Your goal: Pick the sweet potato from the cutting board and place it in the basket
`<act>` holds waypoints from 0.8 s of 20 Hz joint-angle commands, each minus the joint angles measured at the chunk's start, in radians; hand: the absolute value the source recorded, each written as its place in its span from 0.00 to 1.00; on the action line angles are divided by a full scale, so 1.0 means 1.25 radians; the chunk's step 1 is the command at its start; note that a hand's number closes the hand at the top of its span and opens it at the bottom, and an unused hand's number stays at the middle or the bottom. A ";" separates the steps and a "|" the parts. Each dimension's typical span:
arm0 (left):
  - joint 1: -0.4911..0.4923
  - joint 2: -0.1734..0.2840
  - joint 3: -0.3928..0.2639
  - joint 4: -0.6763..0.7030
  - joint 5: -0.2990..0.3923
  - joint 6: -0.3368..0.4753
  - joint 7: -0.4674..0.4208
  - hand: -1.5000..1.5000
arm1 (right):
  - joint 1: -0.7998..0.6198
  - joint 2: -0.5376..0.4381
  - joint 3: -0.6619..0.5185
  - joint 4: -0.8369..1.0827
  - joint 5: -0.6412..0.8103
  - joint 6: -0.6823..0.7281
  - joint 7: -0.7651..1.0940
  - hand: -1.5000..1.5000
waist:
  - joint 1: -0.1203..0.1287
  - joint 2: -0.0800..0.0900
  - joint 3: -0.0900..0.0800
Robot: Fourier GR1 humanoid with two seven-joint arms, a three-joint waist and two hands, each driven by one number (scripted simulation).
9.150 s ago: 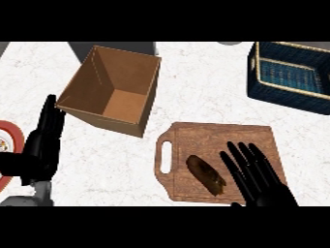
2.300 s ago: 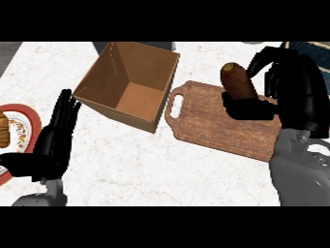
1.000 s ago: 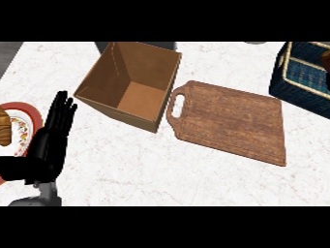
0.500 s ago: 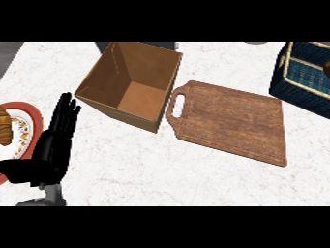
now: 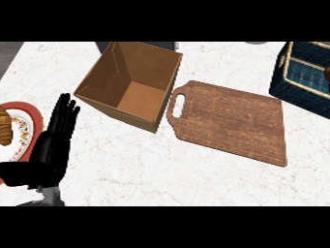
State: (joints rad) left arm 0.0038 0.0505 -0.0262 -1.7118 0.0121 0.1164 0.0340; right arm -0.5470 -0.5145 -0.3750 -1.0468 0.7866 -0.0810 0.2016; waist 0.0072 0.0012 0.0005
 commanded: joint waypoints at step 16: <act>-0.004 -0.011 -0.004 -0.002 -0.005 -0.009 0.013 0.50 | -0.048 -0.051 -0.064 0.223 -0.109 -0.106 -0.168 0.00 | 0.000 0.000 0.000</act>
State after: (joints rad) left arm 0.0001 0.0433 -0.0175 -1.7063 0.0102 0.1064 0.0328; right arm -0.5989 -0.5821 -0.4320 -0.7809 0.6919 -0.1780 0.0413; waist 0.0069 0.0013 0.0003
